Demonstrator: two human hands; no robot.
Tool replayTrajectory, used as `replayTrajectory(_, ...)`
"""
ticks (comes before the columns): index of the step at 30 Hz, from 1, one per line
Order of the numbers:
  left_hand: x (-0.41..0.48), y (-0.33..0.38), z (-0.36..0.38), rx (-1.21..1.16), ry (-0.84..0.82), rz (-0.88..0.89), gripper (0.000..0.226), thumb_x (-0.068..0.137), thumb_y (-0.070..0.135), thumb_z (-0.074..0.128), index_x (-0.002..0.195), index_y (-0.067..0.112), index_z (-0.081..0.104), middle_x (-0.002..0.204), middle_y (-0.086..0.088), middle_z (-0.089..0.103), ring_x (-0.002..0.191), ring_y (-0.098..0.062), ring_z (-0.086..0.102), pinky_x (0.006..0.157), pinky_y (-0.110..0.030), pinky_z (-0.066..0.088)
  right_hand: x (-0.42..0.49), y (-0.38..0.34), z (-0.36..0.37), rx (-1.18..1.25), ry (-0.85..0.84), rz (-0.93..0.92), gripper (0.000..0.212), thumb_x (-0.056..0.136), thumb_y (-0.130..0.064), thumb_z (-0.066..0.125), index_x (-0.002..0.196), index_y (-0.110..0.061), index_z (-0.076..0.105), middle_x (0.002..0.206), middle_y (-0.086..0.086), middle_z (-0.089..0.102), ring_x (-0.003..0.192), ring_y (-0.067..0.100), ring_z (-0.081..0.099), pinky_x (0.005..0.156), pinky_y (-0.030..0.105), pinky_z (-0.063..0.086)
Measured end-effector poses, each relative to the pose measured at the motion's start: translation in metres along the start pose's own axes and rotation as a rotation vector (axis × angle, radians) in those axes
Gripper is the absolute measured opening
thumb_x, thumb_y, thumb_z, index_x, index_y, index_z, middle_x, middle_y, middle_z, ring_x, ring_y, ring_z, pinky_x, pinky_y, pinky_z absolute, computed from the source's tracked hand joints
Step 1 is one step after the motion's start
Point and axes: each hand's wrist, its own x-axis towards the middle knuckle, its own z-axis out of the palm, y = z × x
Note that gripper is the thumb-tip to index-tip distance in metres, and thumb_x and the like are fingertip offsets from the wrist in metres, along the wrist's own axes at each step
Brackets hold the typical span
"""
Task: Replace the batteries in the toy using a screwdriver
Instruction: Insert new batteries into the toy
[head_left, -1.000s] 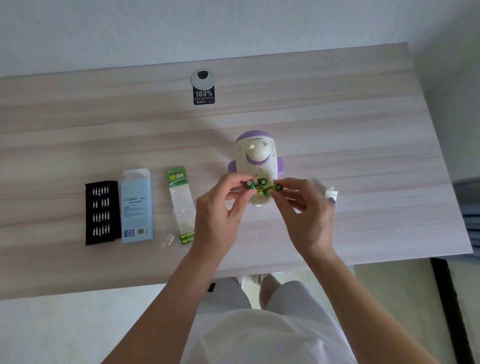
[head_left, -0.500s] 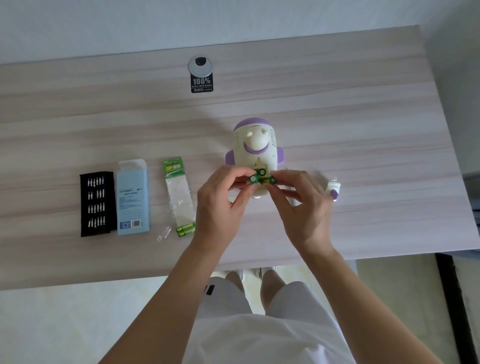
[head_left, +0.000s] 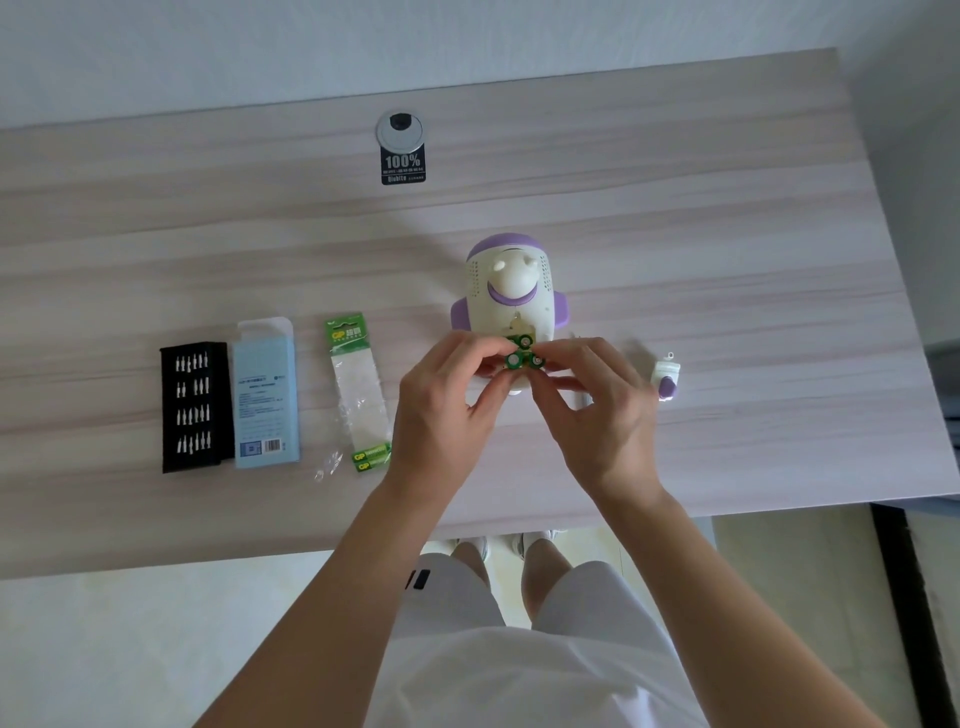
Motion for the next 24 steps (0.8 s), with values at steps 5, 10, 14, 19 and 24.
replayTrajectory(5, -0.002, -0.002, -0.001, -0.009, 0.004, 0.001, 0.016, 0.086, 0.002, 0.077, 0.100, 0.000, 0.071, 0.091, -0.007, 0.070, 0.082, -0.015, 0.068, 0.073, -0.034, 0.058, 0.002, -0.001, 0.001, -0.018, 0.006, -0.002, 0.012, 0.086, -0.004, 0.074, 0.098, -0.003, 0.075, 0.091, 0.006, 0.070, 0.078, 0.019, 0.070, 0.069, 0.033, 0.061)
replayTrajectory(10, -0.006, -0.008, 0.000, 0.019, -0.024, -0.014, 0.016, 0.086, 0.005, 0.077, 0.101, 0.002, 0.071, 0.093, -0.005, 0.071, 0.082, -0.017, 0.067, 0.073, -0.035, 0.057, 0.000, 0.000, 0.002, -0.022, -0.011, 0.001, 0.011, 0.087, -0.006, 0.074, 0.098, -0.005, 0.075, 0.092, 0.004, 0.070, 0.077, 0.020, 0.069, 0.067, 0.036, 0.061)
replayTrajectory(14, -0.004, -0.006, 0.001, 0.037, -0.013, -0.053, 0.017, 0.085, 0.008, 0.077, 0.100, 0.004, 0.071, 0.091, -0.004, 0.068, 0.079, -0.017, 0.063, 0.071, -0.031, 0.056, -0.001, 0.002, 0.004, -0.034, -0.018, 0.010, 0.012, 0.087, -0.008, 0.073, 0.099, -0.007, 0.075, 0.093, 0.003, 0.070, 0.075, 0.021, 0.068, 0.064, 0.039, 0.060)
replayTrajectory(19, -0.003, -0.009, 0.002, 0.047, -0.020, -0.059, 0.017, 0.085, 0.009, 0.077, 0.099, 0.003, 0.072, 0.097, -0.008, 0.064, 0.078, -0.016, 0.063, 0.074, -0.026, 0.056, 0.001, 0.004, 0.005, -0.088, -0.023, -0.013, 0.015, 0.085, -0.008, 0.073, 0.099, -0.010, 0.077, 0.091, 0.003, 0.070, 0.072, 0.023, 0.067, 0.062, 0.042, 0.058)
replayTrajectory(24, -0.002, -0.012, 0.005, 0.025, -0.027, -0.099, 0.020, 0.084, 0.009, 0.077, 0.103, 0.004, 0.072, 0.099, -0.008, 0.060, 0.076, -0.016, 0.063, 0.074, -0.025, 0.057, 0.002, 0.006, 0.007, -0.125, -0.013, -0.024, 0.015, 0.083, -0.007, 0.074, 0.097, -0.009, 0.078, 0.089, 0.004, 0.068, 0.072, 0.023, 0.066, 0.060, 0.043, 0.057)
